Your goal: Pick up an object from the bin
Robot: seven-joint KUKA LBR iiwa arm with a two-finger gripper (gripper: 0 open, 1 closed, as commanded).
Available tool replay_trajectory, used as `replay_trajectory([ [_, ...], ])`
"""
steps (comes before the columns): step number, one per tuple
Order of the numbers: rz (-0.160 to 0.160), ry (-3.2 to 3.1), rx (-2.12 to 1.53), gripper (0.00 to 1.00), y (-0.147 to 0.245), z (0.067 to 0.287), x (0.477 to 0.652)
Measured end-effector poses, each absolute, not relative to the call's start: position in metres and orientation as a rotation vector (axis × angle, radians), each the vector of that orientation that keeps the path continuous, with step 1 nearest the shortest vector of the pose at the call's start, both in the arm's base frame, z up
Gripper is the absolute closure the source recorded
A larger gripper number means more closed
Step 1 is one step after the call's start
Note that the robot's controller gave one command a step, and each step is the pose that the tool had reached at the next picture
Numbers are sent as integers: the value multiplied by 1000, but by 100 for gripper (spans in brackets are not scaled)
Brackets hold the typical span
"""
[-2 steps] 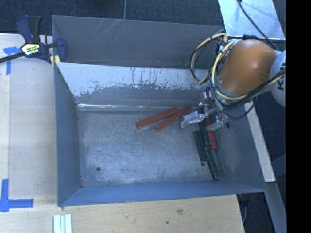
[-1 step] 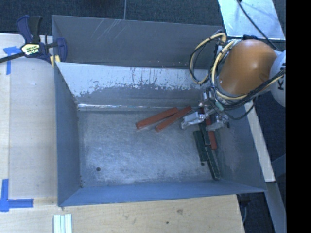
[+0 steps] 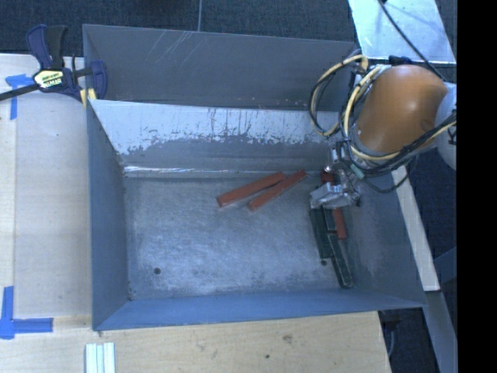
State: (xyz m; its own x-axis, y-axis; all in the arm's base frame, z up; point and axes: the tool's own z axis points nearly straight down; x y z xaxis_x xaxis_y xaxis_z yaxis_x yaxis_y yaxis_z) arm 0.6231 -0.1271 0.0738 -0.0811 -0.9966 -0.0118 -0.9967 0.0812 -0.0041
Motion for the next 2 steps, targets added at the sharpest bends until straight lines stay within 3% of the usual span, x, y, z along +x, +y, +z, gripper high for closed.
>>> replay_trajectory([
  [1, -7, 2178, -2257, 100, -126, 121, 618],
  [2, 0, 2183, -2254, 0, -126, 118, 617],
])
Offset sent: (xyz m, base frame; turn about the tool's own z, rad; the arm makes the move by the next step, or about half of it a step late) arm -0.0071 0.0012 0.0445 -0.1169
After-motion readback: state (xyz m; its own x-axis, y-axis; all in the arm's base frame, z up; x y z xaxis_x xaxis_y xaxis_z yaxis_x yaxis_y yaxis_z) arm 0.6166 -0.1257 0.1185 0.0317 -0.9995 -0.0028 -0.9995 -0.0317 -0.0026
